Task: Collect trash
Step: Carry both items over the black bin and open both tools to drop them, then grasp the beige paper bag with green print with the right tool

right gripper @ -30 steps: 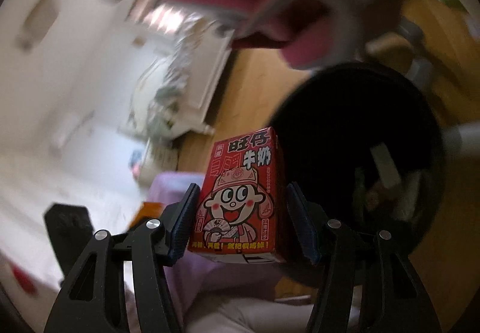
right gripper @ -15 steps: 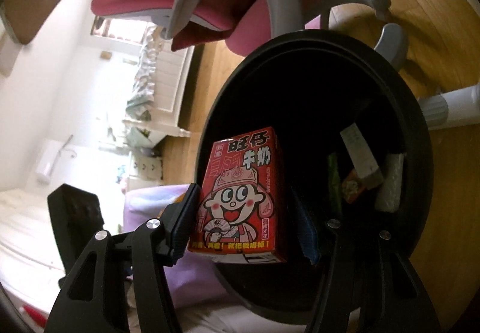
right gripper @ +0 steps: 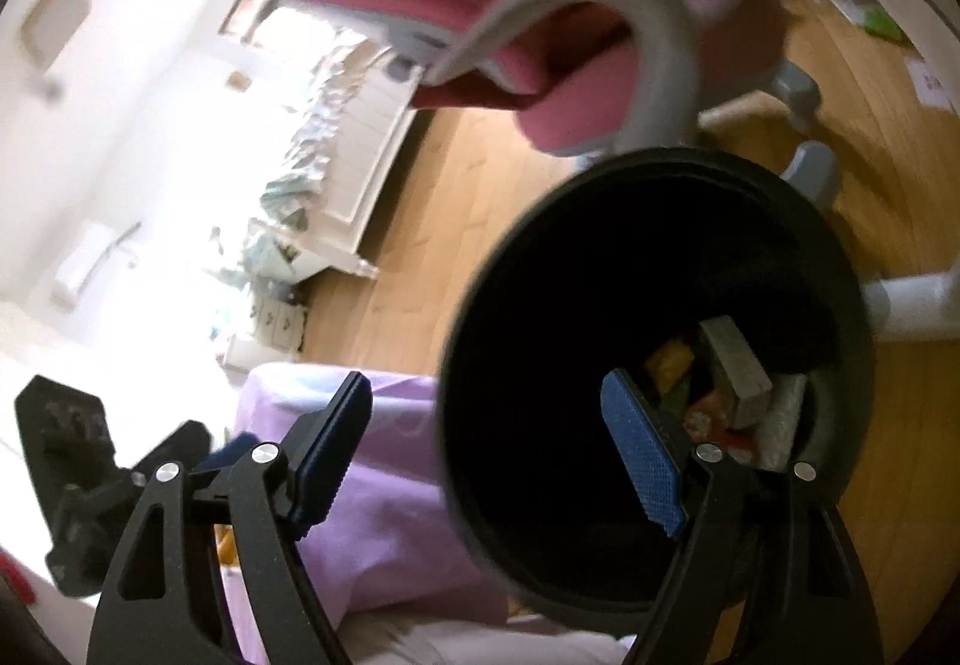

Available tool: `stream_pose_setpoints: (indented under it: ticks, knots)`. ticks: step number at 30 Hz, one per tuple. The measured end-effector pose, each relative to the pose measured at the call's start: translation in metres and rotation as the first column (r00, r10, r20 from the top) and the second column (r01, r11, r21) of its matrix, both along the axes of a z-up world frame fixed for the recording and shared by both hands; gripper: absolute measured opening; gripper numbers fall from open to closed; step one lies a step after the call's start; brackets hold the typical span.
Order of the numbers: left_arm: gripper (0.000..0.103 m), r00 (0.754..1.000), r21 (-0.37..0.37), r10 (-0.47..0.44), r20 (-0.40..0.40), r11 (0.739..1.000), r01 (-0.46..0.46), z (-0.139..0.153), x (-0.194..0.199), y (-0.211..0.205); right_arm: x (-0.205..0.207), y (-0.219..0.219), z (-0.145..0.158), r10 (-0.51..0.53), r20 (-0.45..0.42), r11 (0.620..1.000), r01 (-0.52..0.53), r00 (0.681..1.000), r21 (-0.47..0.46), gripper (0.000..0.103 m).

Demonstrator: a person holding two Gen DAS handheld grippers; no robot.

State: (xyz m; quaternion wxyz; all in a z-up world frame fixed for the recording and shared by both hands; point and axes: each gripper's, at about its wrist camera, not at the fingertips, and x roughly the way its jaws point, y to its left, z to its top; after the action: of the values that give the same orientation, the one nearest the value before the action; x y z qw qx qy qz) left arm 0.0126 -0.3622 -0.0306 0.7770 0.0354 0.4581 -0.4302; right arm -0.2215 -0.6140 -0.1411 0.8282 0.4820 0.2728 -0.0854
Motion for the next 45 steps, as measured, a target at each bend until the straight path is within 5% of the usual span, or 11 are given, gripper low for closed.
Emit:
stream_pose_setpoints:
  ticks: [4, 7, 14, 17, 21, 25, 30, 33, 34, 35, 45]
  knots:
    - [0.092, 0.99, -0.082, 0.128, 0.058, 0.989, -0.123, 0.03, 0.013, 0.072, 0.028, 0.039, 0.033, 0.114, 0.01, 0.988, -0.112, 0.993, -0.105, 0.078]
    - [0.092, 0.957, -0.102, 0.272, 0.099, 0.96, -0.262, 0.04, 0.031, 0.142, 0.056, 0.08, 0.06, 0.232, 0.016, 0.956, -0.225, 0.973, -0.186, 0.078]
    - [0.092, 0.805, -0.093, 0.579, 0.128, 0.815, -0.571, 0.037, 0.092, 0.307, 0.149, 0.194, 0.109, 0.51, 0.02, 0.822, -0.48, 0.86, -0.307, 0.078]
    - [0.092, 0.776, -0.086, 0.627, 0.07, 0.779, -0.621, 0.025, 0.124, 0.35, 0.204, 0.248, 0.121, 0.598, -0.011, 0.745, -0.561, 0.801, -0.361, 0.07]
    - [0.092, 0.79, -0.064, 0.613, 0.034, 0.79, -0.61, 0.009, 0.163, 0.363, 0.276, 0.296, 0.117, 0.645, -0.084, 0.685, -0.623, 0.76, -0.378, 0.064]
    - [0.091, 0.81, -0.011, 0.585, 0.048, 0.811, -0.585, -0.007, 0.189, 0.357, 0.325, 0.324, 0.102, 0.63, -0.159, 0.654, -0.629, 0.76, -0.421, 0.064]
    - [0.065, 0.825, 0.034, 0.556, 0.104, 0.827, -0.562, -0.018, 0.196, 0.354, 0.357, 0.339, 0.073, 0.642, -0.228, 0.63, -0.673, 0.732, -0.387, 0.043]
    - [0.053, 0.816, 0.039, 0.554, 0.166, 0.823, -0.567, -0.016, 0.191, 0.349, 0.357, 0.34, 0.068, 0.668, -0.203, 0.627, -0.689, 0.716, -0.364, 0.019]
    - [0.043, 0.813, 0.036, 0.553, 0.181, 0.823, -0.568, -0.014, 0.188, 0.348, 0.355, 0.339, 0.068, 0.67, -0.197, 0.633, -0.689, 0.716, -0.352, 0.018]
    - [0.019, 0.815, 0.018, 0.55, 0.182, 0.827, -0.562, -0.011, 0.184, 0.348, 0.352, 0.338, 0.069, 0.668, -0.194, 0.634, -0.686, 0.718, -0.356, 0.017]
    - [0.001, 0.78, -0.107, 0.619, 0.095, 0.785, -0.61, 0.017, 0.123, 0.364, 0.268, 0.273, 0.122, 0.665, 0.057, 0.726, -0.627, 0.744, -0.282, 0.017]
